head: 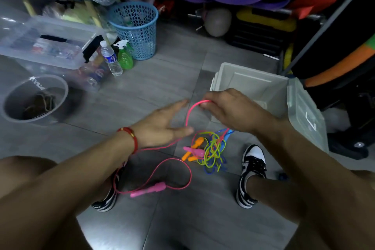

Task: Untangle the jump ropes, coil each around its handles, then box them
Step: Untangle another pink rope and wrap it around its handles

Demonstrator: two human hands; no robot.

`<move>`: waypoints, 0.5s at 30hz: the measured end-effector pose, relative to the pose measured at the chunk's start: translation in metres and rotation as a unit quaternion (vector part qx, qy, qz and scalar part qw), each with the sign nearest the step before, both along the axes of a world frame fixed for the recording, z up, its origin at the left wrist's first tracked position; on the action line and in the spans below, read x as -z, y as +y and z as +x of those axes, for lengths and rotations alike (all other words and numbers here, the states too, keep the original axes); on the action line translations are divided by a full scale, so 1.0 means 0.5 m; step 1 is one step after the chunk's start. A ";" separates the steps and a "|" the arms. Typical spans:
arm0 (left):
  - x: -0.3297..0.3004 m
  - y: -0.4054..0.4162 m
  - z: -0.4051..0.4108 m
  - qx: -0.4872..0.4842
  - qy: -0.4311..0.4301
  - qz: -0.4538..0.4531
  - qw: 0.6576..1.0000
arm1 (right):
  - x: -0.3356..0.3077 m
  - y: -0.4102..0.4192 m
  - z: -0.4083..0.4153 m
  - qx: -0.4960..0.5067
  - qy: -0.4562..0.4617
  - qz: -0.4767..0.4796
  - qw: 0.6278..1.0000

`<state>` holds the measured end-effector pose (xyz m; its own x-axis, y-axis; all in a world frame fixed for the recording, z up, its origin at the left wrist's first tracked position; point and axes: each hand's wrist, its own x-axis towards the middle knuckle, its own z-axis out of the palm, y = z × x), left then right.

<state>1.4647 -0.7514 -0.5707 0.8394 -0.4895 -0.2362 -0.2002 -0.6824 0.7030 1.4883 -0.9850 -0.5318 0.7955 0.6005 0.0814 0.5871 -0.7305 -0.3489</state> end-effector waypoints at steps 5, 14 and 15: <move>-0.022 -0.017 0.016 -0.053 0.039 -0.174 0.983 | 0.017 0.011 0.006 0.015 0.019 -0.026 0.999; -0.028 0.143 0.088 -0.332 -0.057 -0.048 0.940 | 0.167 -0.127 0.048 0.121 0.200 -0.106 0.967; -0.010 0.140 0.086 -0.274 -0.010 0.086 0.958 | 0.148 -0.116 0.056 0.128 0.189 -0.058 0.972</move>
<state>1.5078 -0.6814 -0.5655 0.9642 0.0700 -0.2558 0.2092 -0.7936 0.5713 1.5164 -1.0431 -0.6060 0.8801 0.3667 -0.3014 0.2272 -0.8830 -0.4108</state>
